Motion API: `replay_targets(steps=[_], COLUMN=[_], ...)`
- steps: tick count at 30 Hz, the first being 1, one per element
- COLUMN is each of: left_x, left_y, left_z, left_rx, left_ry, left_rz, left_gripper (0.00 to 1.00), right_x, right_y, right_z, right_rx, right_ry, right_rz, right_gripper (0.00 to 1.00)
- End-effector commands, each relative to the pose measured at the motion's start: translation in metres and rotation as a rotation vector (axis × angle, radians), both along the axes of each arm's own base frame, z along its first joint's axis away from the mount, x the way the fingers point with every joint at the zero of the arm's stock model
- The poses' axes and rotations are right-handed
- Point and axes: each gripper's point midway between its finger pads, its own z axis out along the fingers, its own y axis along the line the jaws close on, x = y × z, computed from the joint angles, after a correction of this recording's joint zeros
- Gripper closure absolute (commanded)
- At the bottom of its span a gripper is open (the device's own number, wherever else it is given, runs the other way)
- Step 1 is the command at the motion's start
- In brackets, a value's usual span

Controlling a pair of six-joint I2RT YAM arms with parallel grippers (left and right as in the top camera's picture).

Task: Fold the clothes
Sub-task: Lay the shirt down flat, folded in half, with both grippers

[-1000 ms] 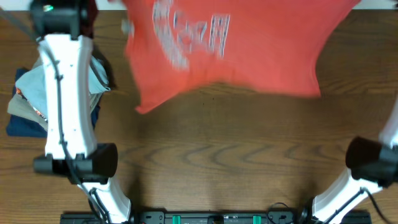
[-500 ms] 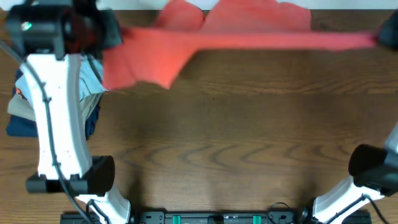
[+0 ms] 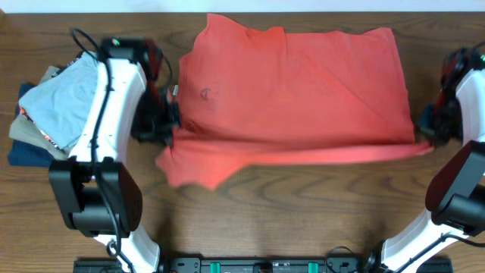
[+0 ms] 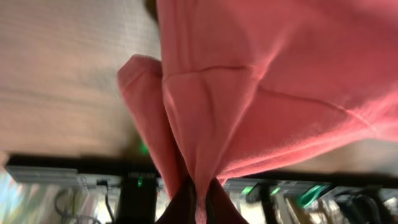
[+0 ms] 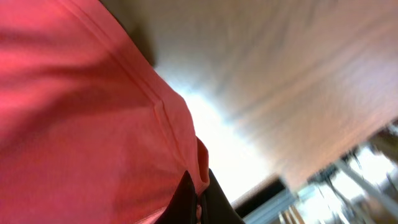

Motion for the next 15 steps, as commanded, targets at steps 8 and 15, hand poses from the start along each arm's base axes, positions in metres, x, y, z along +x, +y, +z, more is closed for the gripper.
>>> replay_targets(steps=[8, 15], left_x=[-0.093, -0.101], left_y=[0.007, 0.007], left_z=[-0.063, -0.043], left_rx=[0.023, 0.039], left_ry=[0.225, 0.083], left_rz=[0.008, 0.073], left_gripper=[0.94, 0.94], right_x=[-0.087, -0.100], right_y=[-0.014, -0.016], right_z=[-0.033, -0.021], right_rx=[-0.047, -0.050], right_ry=[0.210, 0.169], right_rz=[-0.225, -0.288], right_gripper=[0.99, 0.99])
